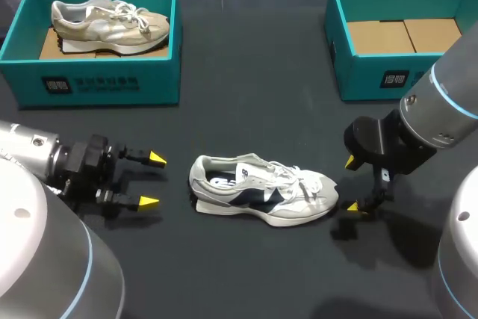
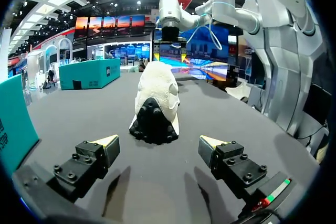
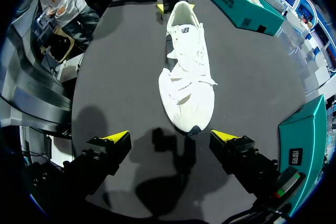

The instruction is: Take the shoe out of the shoebox, open the shoe tongue, remove and reinsert the insole, then place the shoe into the shoebox

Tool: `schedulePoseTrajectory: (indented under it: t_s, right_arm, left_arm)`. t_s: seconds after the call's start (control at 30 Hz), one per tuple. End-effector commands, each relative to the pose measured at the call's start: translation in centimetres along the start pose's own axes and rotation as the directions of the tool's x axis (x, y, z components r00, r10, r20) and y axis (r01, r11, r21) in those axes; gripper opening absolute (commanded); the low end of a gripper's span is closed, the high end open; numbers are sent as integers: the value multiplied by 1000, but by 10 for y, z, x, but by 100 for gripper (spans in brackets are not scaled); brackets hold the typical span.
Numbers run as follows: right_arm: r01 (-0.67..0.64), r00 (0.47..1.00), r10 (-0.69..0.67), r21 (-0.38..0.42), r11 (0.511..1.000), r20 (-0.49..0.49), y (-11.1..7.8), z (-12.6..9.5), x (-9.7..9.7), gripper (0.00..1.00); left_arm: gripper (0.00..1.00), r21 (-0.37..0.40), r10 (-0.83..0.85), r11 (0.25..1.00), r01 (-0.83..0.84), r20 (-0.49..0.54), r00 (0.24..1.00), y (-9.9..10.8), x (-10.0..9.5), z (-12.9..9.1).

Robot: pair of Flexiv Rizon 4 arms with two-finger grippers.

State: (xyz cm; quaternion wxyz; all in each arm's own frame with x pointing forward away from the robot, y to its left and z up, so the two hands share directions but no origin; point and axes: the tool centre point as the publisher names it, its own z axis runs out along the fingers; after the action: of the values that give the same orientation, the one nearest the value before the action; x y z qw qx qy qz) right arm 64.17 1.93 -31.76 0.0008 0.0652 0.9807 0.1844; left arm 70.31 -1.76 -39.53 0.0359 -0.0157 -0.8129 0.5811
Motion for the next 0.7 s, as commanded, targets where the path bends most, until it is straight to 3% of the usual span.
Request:
schedulePoseTrajectory:
  t_s: [0.03,0.7]
  right_arm:
    - [0,1000,0,1,1000,4,-1,0,2,100]
    - [0,1000,0,1,1000,4,-1,0,2,100]
  left_arm:
    - [100,0,-6,1000,6,2,1000,1,-1,13]
    - [100,4,-31,1000,31,17,999,1,-11,49]
